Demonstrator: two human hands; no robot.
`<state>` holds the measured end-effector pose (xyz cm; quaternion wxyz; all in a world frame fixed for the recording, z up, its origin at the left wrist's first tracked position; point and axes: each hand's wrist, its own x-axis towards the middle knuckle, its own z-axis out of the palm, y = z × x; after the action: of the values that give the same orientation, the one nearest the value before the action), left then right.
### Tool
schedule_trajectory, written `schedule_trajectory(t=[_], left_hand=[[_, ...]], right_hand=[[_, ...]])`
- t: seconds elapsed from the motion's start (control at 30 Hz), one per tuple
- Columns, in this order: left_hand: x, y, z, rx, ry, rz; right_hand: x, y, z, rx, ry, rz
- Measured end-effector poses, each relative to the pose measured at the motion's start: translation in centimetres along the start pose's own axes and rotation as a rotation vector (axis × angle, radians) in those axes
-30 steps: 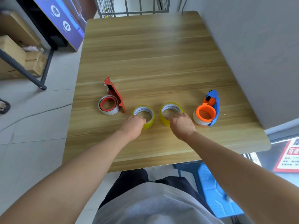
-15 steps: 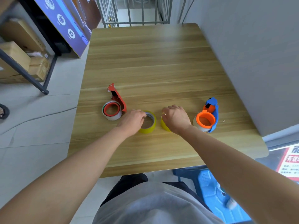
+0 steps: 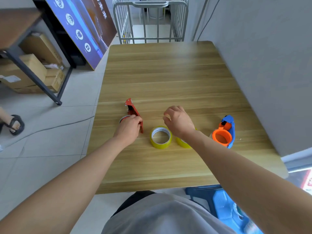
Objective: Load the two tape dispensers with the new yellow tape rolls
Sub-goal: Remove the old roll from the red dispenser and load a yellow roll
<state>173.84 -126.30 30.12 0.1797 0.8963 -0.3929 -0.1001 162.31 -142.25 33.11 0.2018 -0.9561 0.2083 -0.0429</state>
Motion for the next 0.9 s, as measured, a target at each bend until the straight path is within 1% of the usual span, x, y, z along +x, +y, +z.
schedule_trajectory(t=[0.07, 0.13, 0.27, 0.43, 0.57, 0.63, 0.7, 0.8, 0.9], left_hand=[[-0.1, -1.1, 0.1, 0.0, -0.046, -0.03], [-0.1, -2.2, 0.4, -0.011, -0.079, -0.057], [1.0, -4.1, 1.1, 0.011, -0.126, -0.096], [2.2, -5.3, 2.3, 0.031, -0.205, -0.109], [3.0, -5.4, 3.2, 0.036, -0.173, -0.106], [3.6, -5.2, 3.4, 0.037, -0.162, -0.11], [4.1, -5.1, 3.4, 0.028, -0.184, -0.154], [4.4, -4.9, 3.2, 0.036, -0.218, -0.188], [4.2, -4.5, 2.8, 0.022, -0.182, -0.221]], right_hand=[[0.4, -0.7, 0.4, 0.041, -0.028, 0.005], [0.6, -1.3, 0.9, 0.141, -0.049, 0.02], [1.1, -2.4, 2.4, 0.281, -0.053, 0.066], [2.1, -3.7, 4.1, 0.437, -0.115, 0.205], [2.2, -4.2, 5.2, 0.617, -0.071, 0.361], [2.3, -4.1, 5.4, 0.652, -0.065, 0.407], [2.6, -3.8, 5.3, 0.669, -0.073, 0.423], [3.1, -3.4, 5.0, 0.663, -0.077, 0.422], [3.5, -3.0, 4.1, 0.66, -0.08, 0.4]])
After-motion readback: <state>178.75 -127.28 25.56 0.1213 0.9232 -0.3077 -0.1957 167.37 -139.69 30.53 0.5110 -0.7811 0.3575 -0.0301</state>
